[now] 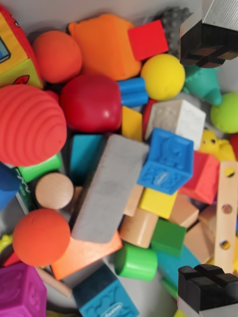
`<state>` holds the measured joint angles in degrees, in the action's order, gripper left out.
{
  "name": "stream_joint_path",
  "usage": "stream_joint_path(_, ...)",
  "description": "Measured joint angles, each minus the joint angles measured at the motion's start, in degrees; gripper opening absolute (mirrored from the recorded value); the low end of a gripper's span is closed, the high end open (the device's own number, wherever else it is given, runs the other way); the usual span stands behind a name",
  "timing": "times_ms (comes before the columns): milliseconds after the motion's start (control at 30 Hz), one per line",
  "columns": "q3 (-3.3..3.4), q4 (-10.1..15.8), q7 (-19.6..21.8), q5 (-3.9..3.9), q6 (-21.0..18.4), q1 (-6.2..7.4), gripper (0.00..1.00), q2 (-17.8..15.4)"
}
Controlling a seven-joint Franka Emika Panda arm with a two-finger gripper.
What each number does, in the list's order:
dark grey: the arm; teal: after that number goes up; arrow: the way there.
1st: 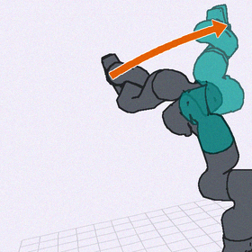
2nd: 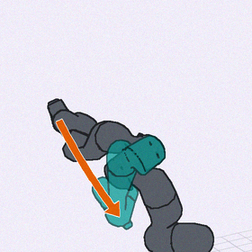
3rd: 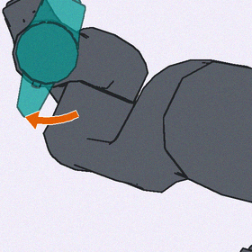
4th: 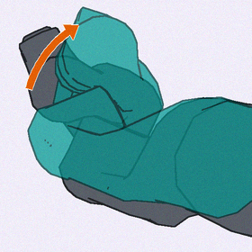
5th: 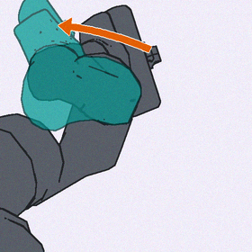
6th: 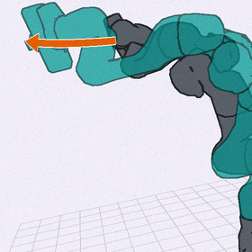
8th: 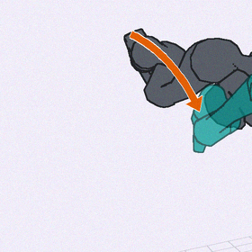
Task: Pick an object from the bin
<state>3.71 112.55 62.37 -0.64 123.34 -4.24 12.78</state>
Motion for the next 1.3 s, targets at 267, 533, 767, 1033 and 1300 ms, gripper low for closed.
stream_joint_path(267,0.49,-0.5,4.1,0.41,1.1,0.00,1.00,1.5)
stream_joint_path(533,1.01,-1.2,8.6,0.97,2.2,0.00,1.00,3.2)
stream_joint_path(767,1.49,-1.8,13.0,1.45,3.3,0.00,1.00,4.9)
stream_joint_path(1033,2.06,-2.7,18.0,2.14,4.5,0.00,1.00,6.9)
stream_joint_path(1300,2.63,-3.7,23.1,2.84,5.7,0.00,1.00,8.9)
